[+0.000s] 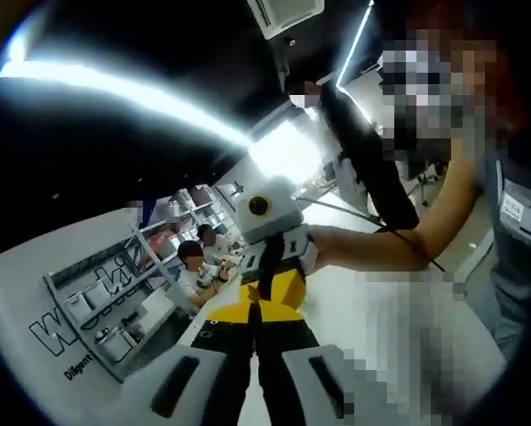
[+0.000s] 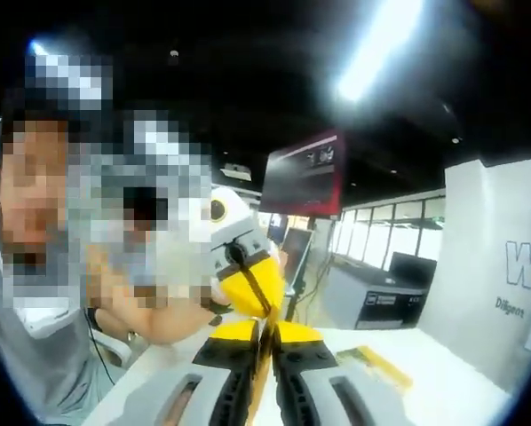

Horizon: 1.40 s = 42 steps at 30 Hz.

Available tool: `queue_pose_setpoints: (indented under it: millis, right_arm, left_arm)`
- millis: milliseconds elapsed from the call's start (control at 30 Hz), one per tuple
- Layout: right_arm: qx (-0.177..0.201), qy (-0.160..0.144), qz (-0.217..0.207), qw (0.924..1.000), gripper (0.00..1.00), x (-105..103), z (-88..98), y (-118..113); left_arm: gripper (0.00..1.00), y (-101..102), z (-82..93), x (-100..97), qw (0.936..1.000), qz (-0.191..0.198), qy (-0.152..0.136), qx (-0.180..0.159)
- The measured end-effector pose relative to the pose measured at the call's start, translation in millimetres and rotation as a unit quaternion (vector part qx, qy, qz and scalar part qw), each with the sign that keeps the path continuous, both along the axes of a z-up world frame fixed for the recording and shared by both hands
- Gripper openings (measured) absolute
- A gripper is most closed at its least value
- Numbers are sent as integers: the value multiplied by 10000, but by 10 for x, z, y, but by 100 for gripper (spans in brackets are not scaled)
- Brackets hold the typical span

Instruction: Tear open the coffee pouch, take out the coffee, and pour the coffee from the pouch into the cup

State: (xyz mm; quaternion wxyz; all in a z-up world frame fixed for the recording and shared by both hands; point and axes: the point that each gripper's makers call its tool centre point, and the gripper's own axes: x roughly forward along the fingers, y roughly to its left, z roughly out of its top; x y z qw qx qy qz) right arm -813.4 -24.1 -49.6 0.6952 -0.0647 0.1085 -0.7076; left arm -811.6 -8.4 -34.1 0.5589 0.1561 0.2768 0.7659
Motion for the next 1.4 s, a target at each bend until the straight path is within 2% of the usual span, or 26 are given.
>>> queue_pose_setpoints:
  millis: [167, 500, 667, 700, 767, 800, 833, 867, 900, 933, 967, 1000, 1100, 1167, 1267, 1300, 1333, 1400]
  right_arm:
    - [258, 13, 35, 9997, 10, 32, -82, 46]
    - [687, 144, -63, 9975, 6, 39, -240, 38]
    - [820, -51, -306, 9961, 3, -8, -258, 21]
    - [811, 5, -383, 9960, 3, -22, -248, 13]
    - [870, 117, -641, 9941, 1, -89, -257, 7]
    - [859, 178, -820, 9928, 1, -139, -250, 6]
    - [891, 227, -847, 9922, 1, -130, -260, -9]
    - [908, 291, -935, 9910, 1, -144, -262, -12]
    - [933, 339, -1065, 9893, 1, -165, -266, -11]
    - [950, 354, -1186, 9878, 0, -193, -265, -7]
    - [971, 479, -1407, 9841, 0, -260, -251, 3]
    - [1049, 582, -1599, 9798, 0, -310, -264, 8]
    - [1080, 795, -2101, 9684, 0, -436, -268, 6]
    - [897, 952, -2339, 9634, 0, -503, -191, -3]
    - [561, 920, -2607, 9594, 0, -586, -85, 2]
    - [443, 948, -2693, 9574, 0, -621, -58, 0]
    - [380, 973, -2756, 9556, 0, -650, -53, -2]
    - [107, 880, -2862, 9541, 0, -715, -21, -6]
  left_arm:
    - [2, 35, -108, 36, 9996, -108, -120, -247]
    - [2, 37, -233, 39, 9983, -159, -234, -519]
    - [2, 22, -258, 26, 9980, -105, -273, -565]
    - [3, 9, -247, 3, 9981, -38, -309, -527]
    - [3, -16, -251, -46, 9972, 123, -569, -460]
    - [3, -25, -244, -70, 9971, 179, -612, -428]
    - [3, -33, -250, -88, 9961, 223, -766, -381]
    - [3, -32, -243, -110, 9963, 214, -739, -380]
    - [2, -39, -243, -135, 9955, 286, -850, -321]
    - [2, -50, -253, -161, 9936, 421, -1016, -251]
    - [2, -58, -255, -218, 9891, 644, -1316, -138]
    - [2, -95, -232, -316, 9859, 839, -1446, -113]
    - [2, -174, -165, -525, 9828, 1305, -1305, -33]
    - [2, -159, -157, -514, 9797, 1437, -1391, 145]
    - [1, -163, -86, -531, 9724, 1656, -1542, 575]
    - [1, -173, -60, -554, 9717, 1744, -1452, 653]
    - [1, -169, -74, -559, 9688, 1852, -1482, 721]
    - [1, -170, -60, -600, 9651, 2061, -1362, 870]
